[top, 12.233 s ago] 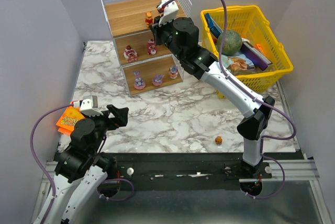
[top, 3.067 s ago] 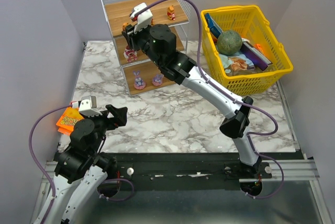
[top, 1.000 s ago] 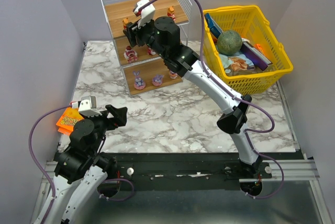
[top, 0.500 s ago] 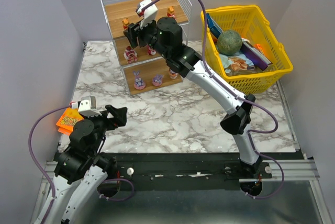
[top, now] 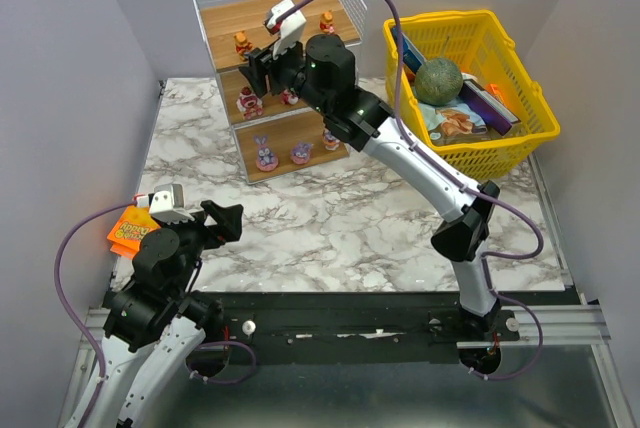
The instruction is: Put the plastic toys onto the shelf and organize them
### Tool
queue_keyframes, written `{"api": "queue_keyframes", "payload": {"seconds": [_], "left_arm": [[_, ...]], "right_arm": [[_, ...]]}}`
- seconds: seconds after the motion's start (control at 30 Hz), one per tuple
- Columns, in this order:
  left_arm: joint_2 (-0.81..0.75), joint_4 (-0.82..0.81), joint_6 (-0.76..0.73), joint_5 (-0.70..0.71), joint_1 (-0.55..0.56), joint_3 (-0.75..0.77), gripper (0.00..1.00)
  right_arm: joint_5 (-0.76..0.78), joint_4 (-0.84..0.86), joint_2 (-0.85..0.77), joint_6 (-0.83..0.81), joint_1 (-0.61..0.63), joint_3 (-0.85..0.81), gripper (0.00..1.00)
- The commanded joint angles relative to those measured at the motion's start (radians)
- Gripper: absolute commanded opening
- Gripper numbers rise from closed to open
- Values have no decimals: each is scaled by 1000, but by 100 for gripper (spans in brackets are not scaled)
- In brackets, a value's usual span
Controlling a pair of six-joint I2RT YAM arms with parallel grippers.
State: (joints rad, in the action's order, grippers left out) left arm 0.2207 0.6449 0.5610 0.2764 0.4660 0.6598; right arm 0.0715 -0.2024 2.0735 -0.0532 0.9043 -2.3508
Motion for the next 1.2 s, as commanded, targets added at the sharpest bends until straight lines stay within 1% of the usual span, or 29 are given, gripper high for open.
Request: {"api": "queue_keyframes", "payload": {"seconds": [0.0, 0.1, 0.13, 0.23, 0.33, 0.5, 0.53, 0.57, 0.83, 1.17], "left_arm": [[-14, 4, -3, 12, 0, -2, 99], [-15, 6, -1, 15, 0, -2, 99], [-17, 6, -1, 15, 0, -3, 99], [-18, 6, -1, 17, 0, 0, 99], [-17, 6, -1, 20, 0, 0, 99], [-17, 6, -1, 18, 0, -2, 99], [-18, 7, 0, 20, 0, -2, 99], [-18, 7, 0, 20, 0, -2, 99], [-18, 7, -1, 20, 0, -2, 99], [-18, 6, -1, 15, 0, -3, 99]], "right_arm": [[-13, -9, -61, 4, 10, 24, 67], [-6, 7, -95, 4, 11, 54, 65], [-3, 12, -119, 4, 11, 68, 60], [1, 57, -162, 9, 13, 143, 53], [2, 104, -205, 9, 12, 197, 50], [16, 107, -193, 7, 11, 185, 44], [22, 106, -187, 4, 11, 179, 40], [36, 103, -179, 0, 13, 168, 38], [57, 103, -95, -13, 11, 110, 35], [145, 104, -44, -51, 13, 42, 32]]}}
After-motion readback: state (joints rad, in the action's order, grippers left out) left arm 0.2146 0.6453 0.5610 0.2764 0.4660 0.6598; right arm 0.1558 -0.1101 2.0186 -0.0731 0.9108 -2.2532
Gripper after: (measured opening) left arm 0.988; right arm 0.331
